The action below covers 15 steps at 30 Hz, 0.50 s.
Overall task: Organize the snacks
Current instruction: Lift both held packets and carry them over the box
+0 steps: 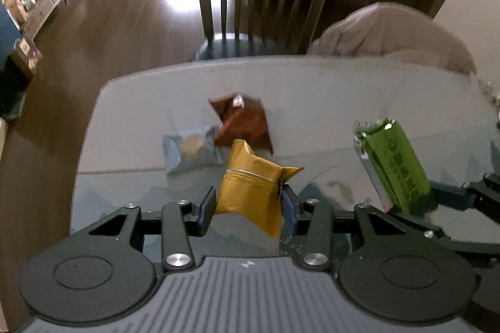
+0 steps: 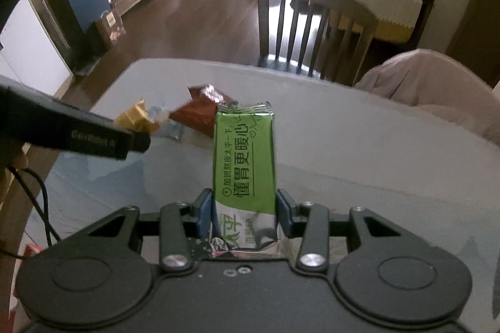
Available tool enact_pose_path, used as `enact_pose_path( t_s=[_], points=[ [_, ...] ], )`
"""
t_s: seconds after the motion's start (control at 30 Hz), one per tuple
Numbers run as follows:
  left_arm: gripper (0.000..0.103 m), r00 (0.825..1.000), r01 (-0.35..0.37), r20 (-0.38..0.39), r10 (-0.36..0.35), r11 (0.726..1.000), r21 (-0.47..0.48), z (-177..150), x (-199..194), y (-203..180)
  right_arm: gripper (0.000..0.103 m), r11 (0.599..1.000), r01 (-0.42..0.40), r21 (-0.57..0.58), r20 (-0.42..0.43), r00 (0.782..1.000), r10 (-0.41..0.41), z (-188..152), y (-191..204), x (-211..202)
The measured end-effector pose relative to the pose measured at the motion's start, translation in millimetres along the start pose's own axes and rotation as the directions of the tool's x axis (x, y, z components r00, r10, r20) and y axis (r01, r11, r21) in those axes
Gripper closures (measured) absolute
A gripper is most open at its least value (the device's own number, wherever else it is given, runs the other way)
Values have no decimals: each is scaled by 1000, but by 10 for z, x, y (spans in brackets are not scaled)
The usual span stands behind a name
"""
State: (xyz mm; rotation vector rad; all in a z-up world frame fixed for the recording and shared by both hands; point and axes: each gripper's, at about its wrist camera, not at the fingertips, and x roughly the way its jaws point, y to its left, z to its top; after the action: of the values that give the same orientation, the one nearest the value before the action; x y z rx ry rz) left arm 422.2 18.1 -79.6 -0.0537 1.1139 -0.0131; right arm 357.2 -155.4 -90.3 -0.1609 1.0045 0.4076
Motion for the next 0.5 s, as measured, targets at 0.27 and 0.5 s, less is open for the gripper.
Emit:
enact_pose_path(
  t_s=[0.27, 0.5],
  points=[
    [59, 998, 4, 58, -6, 1000, 30, -194, -669, -45, 62, 1000, 23, -16, 51, 998, -22, -100, 177, -593],
    [59, 999, 1, 47, -3, 999, 53, -550, -1043, -43, 61, 999, 28, -29, 69, 997, -26, -322, 373, -956]
  ],
)
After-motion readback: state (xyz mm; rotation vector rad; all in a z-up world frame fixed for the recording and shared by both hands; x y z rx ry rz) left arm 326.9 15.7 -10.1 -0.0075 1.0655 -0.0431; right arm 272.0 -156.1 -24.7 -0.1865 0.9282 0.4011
